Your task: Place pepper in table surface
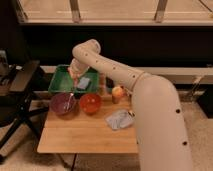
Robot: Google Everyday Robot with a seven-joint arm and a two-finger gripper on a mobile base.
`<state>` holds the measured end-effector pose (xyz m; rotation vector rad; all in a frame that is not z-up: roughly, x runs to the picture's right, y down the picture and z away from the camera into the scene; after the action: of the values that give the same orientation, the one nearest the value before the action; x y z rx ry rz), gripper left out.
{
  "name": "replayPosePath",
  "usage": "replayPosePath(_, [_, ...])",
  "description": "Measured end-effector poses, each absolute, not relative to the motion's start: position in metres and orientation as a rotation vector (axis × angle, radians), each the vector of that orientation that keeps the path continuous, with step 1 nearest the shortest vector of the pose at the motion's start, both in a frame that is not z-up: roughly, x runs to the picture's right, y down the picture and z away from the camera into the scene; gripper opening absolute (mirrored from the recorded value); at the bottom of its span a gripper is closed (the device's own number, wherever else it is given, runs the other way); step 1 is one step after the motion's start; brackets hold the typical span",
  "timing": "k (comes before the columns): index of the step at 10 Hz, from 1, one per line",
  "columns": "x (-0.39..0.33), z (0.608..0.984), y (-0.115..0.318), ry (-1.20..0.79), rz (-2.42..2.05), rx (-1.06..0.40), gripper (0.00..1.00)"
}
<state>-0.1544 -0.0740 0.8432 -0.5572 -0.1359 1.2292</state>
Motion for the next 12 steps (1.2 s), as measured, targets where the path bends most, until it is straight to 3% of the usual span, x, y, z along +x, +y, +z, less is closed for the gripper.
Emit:
replayPosePath(3, [-0.148,0.817,-0.045,-0.115,1.231,-0.578,0.00])
replayPosePath(9, [-0.150,0.816,-0.043,-0.114,1.212,-0.592,0.00])
replayPosePath(12, [-0.155,0.807,-0.012,-0.115,1.092,-0.677,0.00])
